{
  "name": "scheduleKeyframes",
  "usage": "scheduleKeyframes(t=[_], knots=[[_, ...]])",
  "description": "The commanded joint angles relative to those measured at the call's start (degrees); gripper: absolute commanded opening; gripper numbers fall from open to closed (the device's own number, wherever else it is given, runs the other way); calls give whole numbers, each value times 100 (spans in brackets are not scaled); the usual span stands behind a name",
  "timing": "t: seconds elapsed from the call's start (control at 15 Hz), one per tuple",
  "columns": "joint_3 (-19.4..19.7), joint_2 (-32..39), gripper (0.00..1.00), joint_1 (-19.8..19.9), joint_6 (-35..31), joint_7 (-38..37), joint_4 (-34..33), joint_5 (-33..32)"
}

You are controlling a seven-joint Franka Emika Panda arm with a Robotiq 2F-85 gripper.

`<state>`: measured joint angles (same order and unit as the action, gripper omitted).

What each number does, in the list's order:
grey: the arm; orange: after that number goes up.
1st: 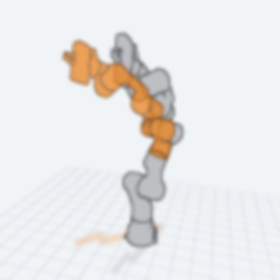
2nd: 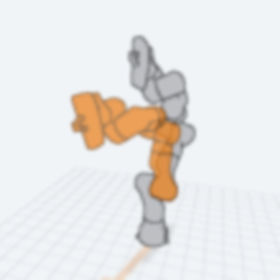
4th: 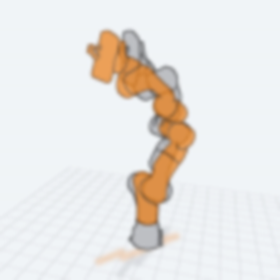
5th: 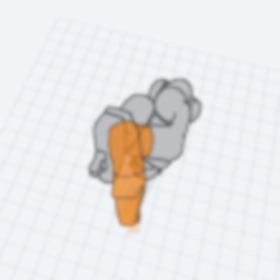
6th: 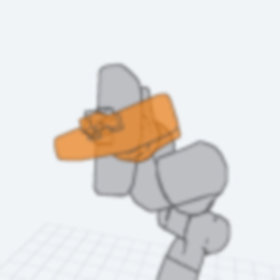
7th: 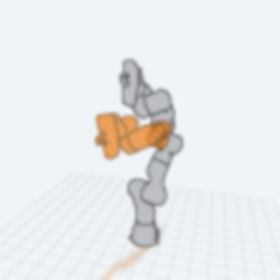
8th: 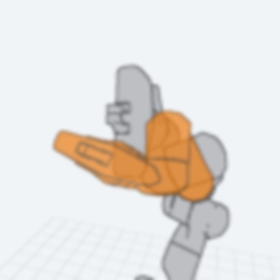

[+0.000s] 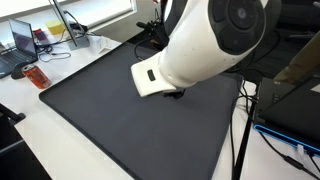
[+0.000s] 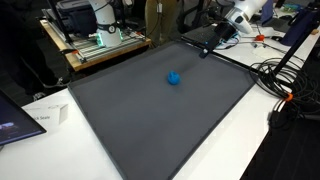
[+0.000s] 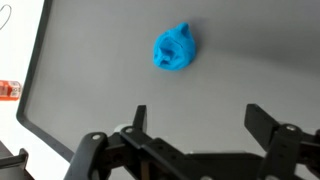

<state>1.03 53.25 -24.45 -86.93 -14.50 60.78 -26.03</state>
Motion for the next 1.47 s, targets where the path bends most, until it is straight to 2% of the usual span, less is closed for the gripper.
scheduleKeyframes(t=[0.0,0.27,0.6,0.87,1.2,1.4], knots=[[60,77,100,-158,229,291,-121,-277],[-16,-269,100,-194,-4,99,322,-246],[-270,-1187,100,41,-621,-654,1610,376],[-483,-1807,100,472,-1818,-830,2631,1057],[-530,-2556,100,1019,-3407,-388,3971,1678],[-536,-3055,100,1315,-4033,-20,4822,1939]])
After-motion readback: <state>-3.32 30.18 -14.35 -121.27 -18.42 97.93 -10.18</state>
